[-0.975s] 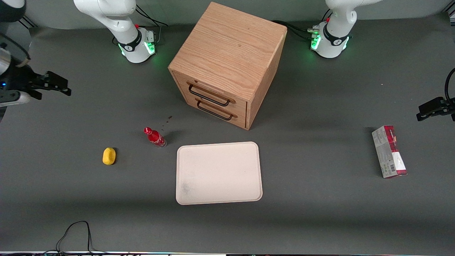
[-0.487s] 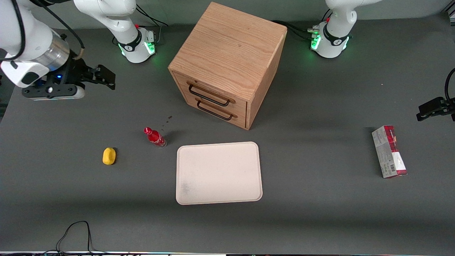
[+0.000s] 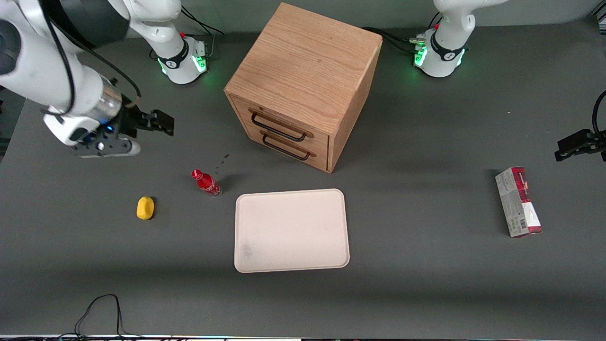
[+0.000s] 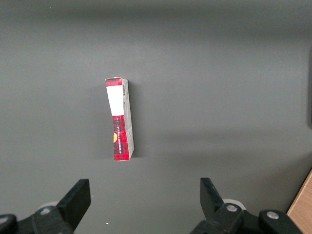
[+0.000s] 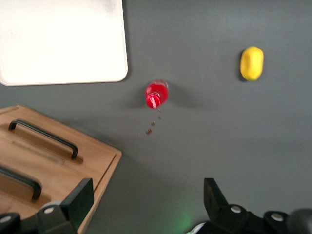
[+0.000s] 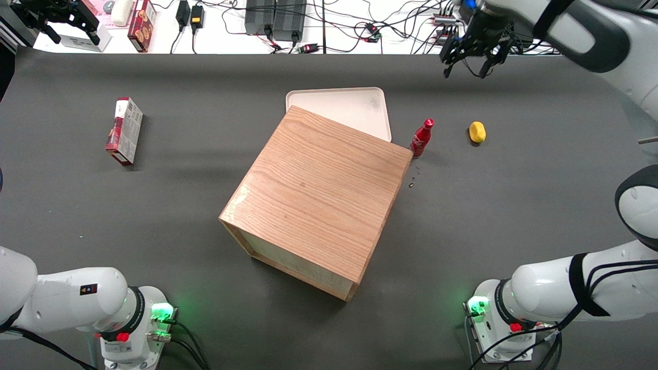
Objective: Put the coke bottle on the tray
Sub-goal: 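Move the open right gripper over the red Coca-Cola bottle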
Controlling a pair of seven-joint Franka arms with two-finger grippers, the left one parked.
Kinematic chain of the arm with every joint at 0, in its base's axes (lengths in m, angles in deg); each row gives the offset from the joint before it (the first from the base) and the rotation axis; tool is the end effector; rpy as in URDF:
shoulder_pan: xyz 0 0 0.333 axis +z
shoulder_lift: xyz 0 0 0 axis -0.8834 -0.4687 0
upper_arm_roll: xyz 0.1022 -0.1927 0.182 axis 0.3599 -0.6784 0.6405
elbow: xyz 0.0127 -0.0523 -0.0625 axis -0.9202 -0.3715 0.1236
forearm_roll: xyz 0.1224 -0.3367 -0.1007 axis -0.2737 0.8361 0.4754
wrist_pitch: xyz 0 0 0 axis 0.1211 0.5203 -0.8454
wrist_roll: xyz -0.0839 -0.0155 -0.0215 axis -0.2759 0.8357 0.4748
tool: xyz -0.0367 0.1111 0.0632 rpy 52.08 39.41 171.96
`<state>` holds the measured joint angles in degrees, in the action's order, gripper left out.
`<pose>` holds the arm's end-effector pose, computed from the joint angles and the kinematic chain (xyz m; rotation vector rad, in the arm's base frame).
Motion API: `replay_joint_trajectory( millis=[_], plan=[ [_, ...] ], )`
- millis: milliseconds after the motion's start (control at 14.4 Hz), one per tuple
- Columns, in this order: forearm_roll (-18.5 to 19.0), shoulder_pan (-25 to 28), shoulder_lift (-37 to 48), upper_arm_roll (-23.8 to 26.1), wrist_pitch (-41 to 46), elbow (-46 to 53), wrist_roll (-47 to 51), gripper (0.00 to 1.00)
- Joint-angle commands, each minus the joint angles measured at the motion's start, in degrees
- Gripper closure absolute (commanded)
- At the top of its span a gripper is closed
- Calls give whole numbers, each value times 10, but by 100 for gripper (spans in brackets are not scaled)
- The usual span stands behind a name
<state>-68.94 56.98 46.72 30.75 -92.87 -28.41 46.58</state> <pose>0.5171 0.1556 0.4844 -3.0976 0.0125 0.2266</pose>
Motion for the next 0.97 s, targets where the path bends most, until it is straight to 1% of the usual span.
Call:
replay_joint_trajectory(
  millis=[0,278,418,487,627,696,905],
  plan=[
    [-9,5,3,-1,-100,-84,12,0],
    [-2,8,0,0,-228,-180,10,0],
    [-1,15,-6,0,-277,-211,11,0],
    [1,16,-12,0,-292,-224,11,0],
    [19,22,-20,0,-317,-241,11,0],
    [23,23,-28,0,-321,-241,11,0],
    [52,22,-54,0,-343,-241,12,0]
  ],
)
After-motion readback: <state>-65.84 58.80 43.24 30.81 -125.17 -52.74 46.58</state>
